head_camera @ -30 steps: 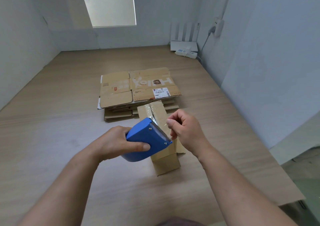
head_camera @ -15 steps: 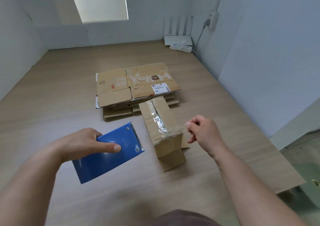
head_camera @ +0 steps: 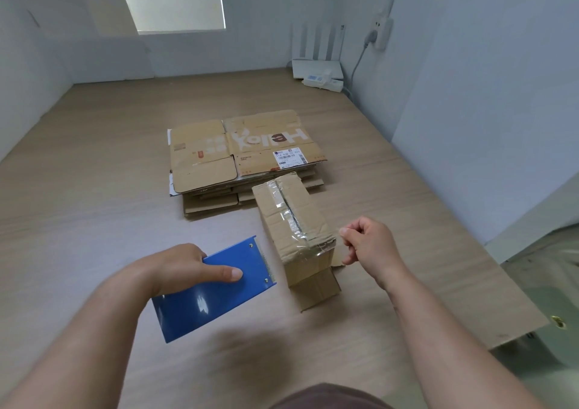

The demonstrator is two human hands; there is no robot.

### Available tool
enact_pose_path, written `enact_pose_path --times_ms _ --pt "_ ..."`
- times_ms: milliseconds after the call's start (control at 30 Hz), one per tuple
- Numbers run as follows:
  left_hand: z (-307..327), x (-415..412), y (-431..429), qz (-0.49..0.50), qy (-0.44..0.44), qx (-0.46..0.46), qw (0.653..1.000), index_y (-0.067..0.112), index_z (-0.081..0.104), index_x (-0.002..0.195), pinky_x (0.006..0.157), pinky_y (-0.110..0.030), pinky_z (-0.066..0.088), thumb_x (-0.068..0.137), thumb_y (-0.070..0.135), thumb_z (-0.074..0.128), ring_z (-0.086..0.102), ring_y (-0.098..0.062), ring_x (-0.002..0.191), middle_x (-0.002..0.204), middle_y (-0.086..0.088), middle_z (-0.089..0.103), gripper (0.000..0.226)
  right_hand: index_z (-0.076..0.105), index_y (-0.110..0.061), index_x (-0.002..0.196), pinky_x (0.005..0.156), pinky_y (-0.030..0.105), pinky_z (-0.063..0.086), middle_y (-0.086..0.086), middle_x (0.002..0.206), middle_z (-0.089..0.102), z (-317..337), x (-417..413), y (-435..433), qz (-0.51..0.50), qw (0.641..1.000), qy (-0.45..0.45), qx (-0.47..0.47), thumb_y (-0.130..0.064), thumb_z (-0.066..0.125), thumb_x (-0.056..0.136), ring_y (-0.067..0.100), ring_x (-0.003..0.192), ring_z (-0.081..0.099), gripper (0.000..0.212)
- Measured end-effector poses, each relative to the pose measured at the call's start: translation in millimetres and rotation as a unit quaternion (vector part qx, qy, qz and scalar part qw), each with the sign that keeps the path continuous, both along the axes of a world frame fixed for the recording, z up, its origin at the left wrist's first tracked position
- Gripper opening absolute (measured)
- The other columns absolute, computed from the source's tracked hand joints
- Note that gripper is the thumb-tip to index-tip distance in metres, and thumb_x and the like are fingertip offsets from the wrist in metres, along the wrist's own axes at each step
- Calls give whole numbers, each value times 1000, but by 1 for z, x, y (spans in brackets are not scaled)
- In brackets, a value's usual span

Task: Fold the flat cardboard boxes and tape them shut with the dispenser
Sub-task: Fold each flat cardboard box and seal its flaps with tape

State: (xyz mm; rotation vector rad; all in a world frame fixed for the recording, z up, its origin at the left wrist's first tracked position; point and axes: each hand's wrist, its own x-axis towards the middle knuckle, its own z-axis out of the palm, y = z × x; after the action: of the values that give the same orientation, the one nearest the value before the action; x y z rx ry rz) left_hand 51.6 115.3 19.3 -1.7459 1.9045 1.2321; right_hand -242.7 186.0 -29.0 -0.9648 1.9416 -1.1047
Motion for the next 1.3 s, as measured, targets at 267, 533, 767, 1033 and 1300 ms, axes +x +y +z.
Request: enact_pose_path --times_ms 267,533,767,1033,1300 --pt "-23 -14 -11 32 -28 -1 999 16 65 94 75 -31 43 63 75 68 64 -18 86 95 -2 67 67 51 -7 69 43 26 49 5 60 52 -12 4 -10 11 999 -27 38 -3 58 89 17 43 49 22" --pt "-31 -37 -19 28 -40 4 999 17 61 97 76 -31 44 66 74 66 62 -17 86 96 -1 64 64 52 -8 83 49 33 51 13 77 58 -28 -6 -7 -12 981 -102 165 -16 63 88 18 44 44 14" --pt "-32 -38 -20 24 -57 1 998 20 58 95 77 -32 42 66 76 64 59 -16 86 96 1 61 63 43 -22 66 66 32 36 2 83 53 -25 25 -4 -3 984 171 57 -47 42 96 23 80 49 39" --pt "-30 -33 -19 28 -85 9 996 18 57 106 80 -33 39 70 73 63 55 -19 96 104 0 57 66 36 -18 63 61 32 25 -4 64 44 -33 35 -11 17 988 144 49 -35 42 100 26 74 44 41" --pt "-35 -51 -2 -22 -215 -181 959 23 53 94 66 -28 41 83 68 48 55 -18 82 76 5 50 47 36 -17 62 61 32 25 -3 64 44 -30 34 -13 28 986 154 55 -34 43 99 26 73 44 41"
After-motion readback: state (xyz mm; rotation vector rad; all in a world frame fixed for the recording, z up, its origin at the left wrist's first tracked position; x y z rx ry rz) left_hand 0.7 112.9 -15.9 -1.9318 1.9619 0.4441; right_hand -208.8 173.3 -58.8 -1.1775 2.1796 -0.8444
